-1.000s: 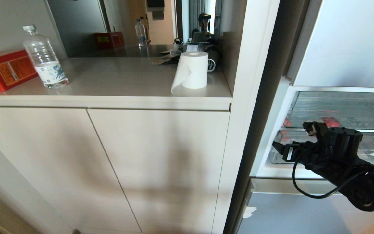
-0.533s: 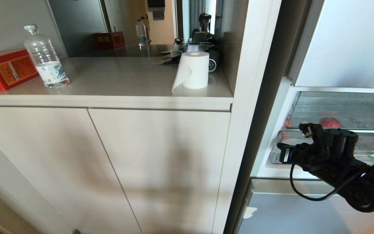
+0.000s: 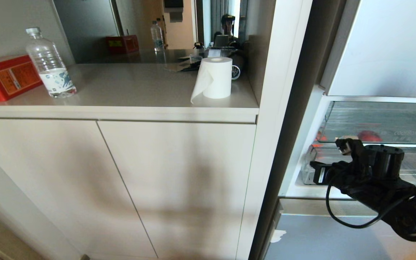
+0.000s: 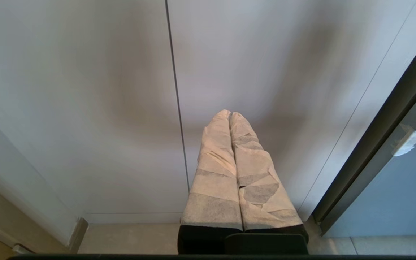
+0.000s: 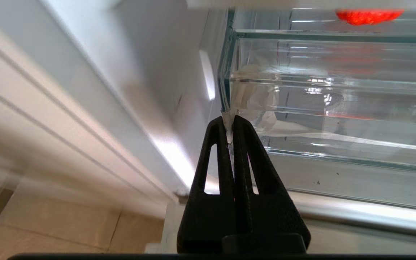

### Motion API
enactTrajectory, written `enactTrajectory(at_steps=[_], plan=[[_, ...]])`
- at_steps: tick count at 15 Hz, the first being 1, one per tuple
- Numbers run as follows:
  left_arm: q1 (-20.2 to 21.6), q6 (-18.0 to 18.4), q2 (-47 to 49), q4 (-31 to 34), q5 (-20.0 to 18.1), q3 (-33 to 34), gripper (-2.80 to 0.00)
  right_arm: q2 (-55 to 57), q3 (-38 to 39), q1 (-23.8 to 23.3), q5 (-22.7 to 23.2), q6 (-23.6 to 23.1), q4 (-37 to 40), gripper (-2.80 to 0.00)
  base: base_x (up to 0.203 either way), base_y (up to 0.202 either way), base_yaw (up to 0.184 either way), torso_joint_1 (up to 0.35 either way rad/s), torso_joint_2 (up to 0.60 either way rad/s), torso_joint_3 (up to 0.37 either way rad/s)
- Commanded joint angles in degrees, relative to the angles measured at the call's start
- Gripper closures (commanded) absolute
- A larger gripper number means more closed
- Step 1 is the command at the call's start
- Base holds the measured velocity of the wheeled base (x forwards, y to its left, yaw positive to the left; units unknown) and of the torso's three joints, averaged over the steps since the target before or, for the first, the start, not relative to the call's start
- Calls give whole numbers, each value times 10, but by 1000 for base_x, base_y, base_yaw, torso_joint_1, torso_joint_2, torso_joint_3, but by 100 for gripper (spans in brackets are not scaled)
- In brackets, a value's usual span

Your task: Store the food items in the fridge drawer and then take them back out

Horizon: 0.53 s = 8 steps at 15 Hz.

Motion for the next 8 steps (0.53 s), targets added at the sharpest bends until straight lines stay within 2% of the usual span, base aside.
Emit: enactTrajectory(at_steps=[1,8], plan=[[0,0,0,0,0,0,0,-37,24,0,0,0,-6,0,0,0,0,0,0,0],[0,0,0,0,0,0,0,-193,190,4,1,1,-5,0,0,0,0,0,0,0]])
